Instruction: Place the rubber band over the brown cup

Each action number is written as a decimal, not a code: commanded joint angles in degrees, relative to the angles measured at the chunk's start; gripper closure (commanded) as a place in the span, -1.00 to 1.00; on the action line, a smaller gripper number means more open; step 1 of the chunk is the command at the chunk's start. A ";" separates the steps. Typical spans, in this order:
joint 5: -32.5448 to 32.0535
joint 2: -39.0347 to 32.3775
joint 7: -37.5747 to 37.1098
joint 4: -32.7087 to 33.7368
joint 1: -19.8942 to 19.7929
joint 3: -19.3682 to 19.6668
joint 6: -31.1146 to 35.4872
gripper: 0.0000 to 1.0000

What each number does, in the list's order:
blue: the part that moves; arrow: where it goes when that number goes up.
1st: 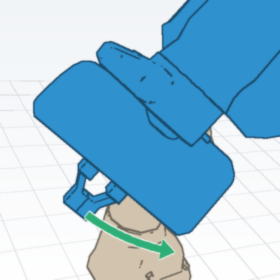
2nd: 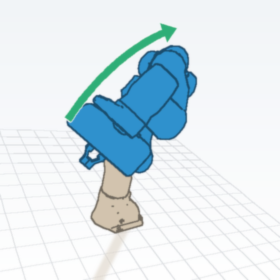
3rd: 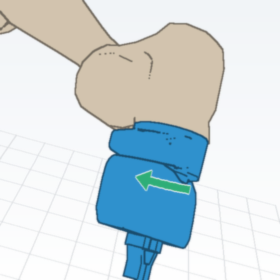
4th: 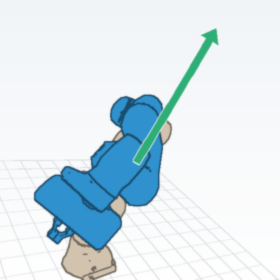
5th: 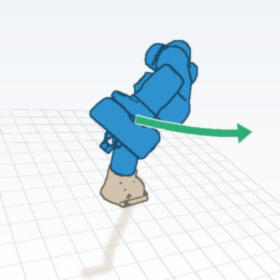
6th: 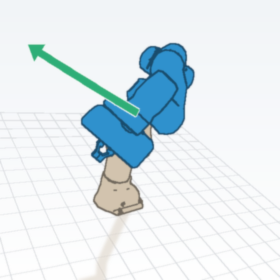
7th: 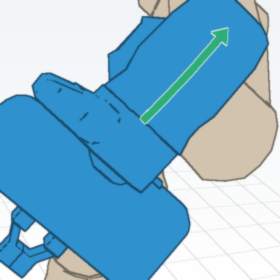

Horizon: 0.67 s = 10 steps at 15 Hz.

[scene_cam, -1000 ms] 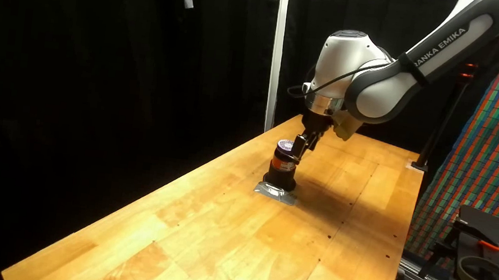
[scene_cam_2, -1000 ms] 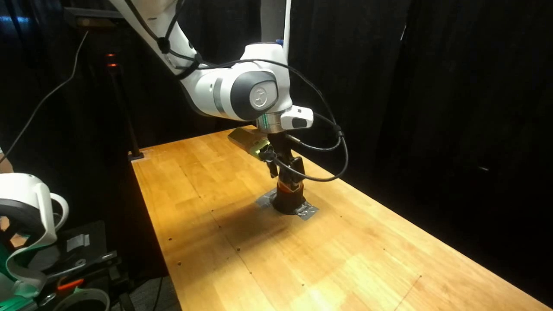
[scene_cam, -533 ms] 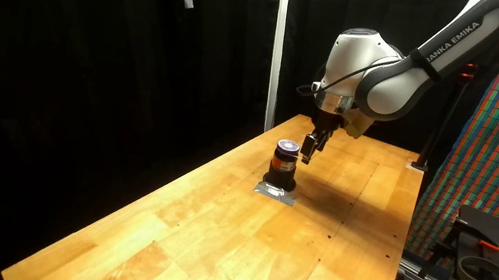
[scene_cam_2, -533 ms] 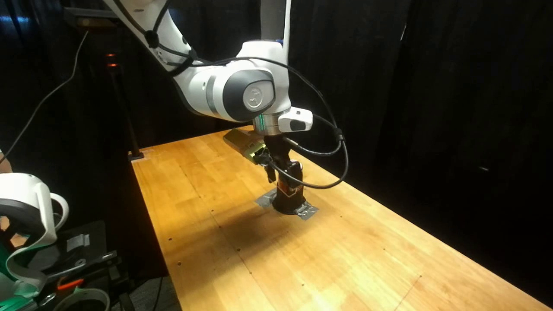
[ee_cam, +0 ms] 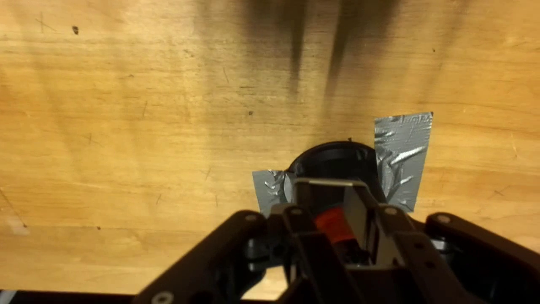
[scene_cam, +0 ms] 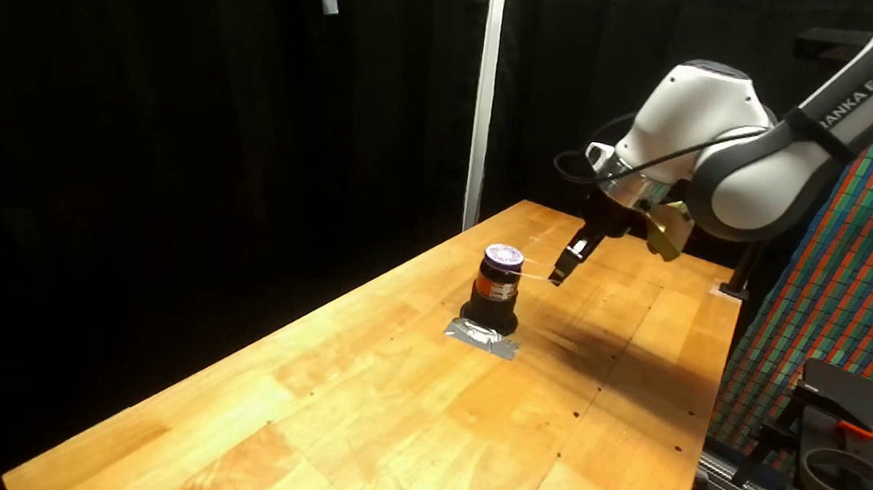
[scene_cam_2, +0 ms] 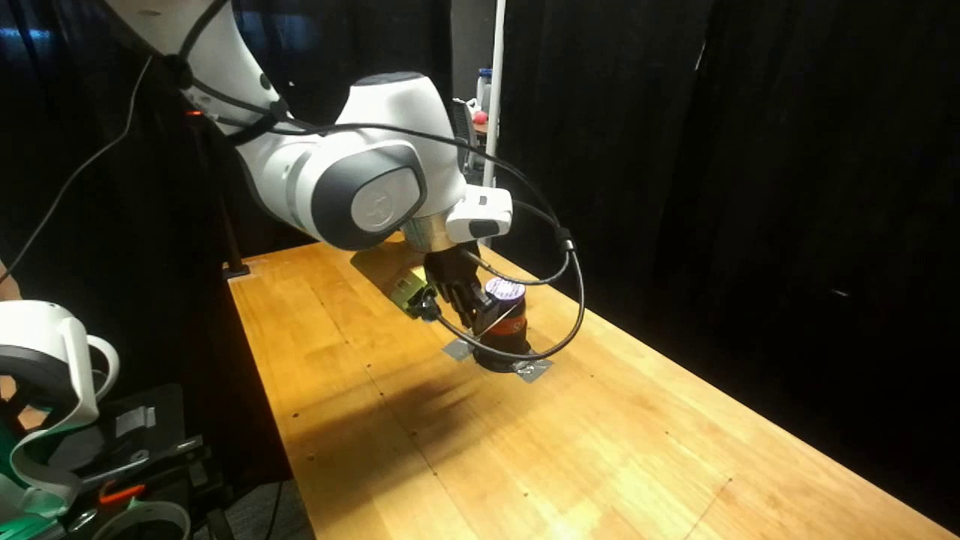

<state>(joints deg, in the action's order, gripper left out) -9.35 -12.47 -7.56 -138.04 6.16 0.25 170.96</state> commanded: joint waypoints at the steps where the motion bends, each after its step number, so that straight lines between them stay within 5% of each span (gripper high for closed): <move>1: 4.76 4.92 4.39 -11.03 -3.24 -3.59 16.07 0.87; 3: 3.71 3.89 2.22 -13.77 -8.72 -10.29 25.85 0.95; 5: -1.34 2.21 -1.17 -15.56 -10.98 -11.70 35.43 0.82; 10: -3.64 -3.86 0.21 -18.11 -10.67 -8.18 55.99 0.84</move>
<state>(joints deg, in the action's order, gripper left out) -11.66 -13.29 -7.91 -154.29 -4.81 -9.99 216.69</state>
